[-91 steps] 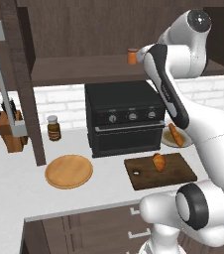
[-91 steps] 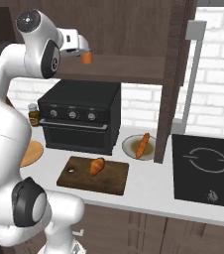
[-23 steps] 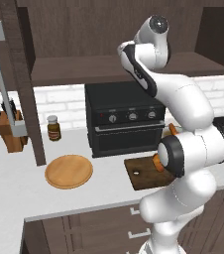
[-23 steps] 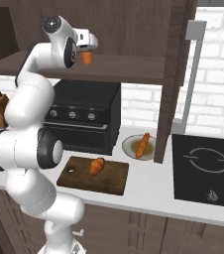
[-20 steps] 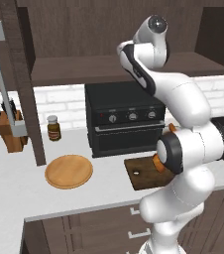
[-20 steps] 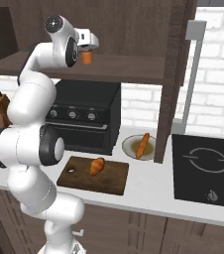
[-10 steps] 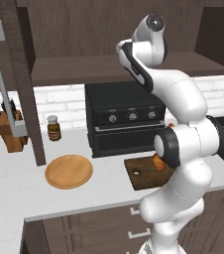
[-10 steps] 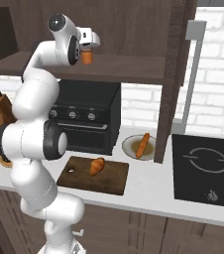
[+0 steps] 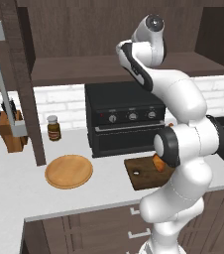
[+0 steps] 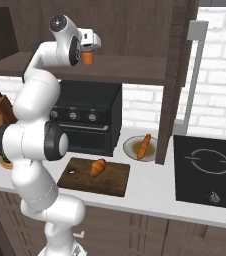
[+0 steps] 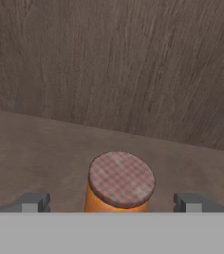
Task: From the different types of pastries on the counter, select a croissant and place it on the cutting board. Then retrieve a jar of jam from the cabinet and place it alongside the croissant on the cutting board.
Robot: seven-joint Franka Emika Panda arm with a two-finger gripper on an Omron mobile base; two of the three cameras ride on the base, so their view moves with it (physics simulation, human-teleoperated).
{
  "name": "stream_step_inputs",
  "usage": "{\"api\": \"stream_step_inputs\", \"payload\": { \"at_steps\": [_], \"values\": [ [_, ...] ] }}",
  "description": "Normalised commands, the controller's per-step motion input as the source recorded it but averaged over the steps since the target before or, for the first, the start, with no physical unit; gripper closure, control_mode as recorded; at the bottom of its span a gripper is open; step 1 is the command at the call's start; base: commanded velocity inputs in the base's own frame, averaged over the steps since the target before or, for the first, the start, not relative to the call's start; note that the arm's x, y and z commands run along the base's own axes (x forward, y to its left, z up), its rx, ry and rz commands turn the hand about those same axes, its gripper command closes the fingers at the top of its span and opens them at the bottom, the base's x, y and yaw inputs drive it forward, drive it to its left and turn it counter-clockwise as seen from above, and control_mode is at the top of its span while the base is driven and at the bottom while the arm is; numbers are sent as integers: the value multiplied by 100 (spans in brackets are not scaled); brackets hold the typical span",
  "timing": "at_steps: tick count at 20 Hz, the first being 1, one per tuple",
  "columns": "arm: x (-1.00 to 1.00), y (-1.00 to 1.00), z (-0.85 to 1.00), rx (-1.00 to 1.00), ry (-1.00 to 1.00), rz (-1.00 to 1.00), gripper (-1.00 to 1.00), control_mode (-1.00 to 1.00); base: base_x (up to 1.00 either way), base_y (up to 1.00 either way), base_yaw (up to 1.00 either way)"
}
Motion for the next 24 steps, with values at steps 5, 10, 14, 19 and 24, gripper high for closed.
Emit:
{"api": "stream_step_inputs", "payload": {
  "at_steps": [5, 10, 14, 19, 24],
  "values": [
    [2, 0, -21, 0, 0, 0, -100, -100, 0, 0, 0],
    [31, -3, -1, 0, 0, 0, -100, -100, 0, 0, 0],
    [33, -5, 0, 0, 0, 0, -100, -100, 0, 0, 0],
    [13, 0, 0, 0, 0, 0, -100, -100, 0, 0, 0],
    [12, 0, 0, 0, 0, 0, 100, -100, 0, 0, 0]
  ]
}}
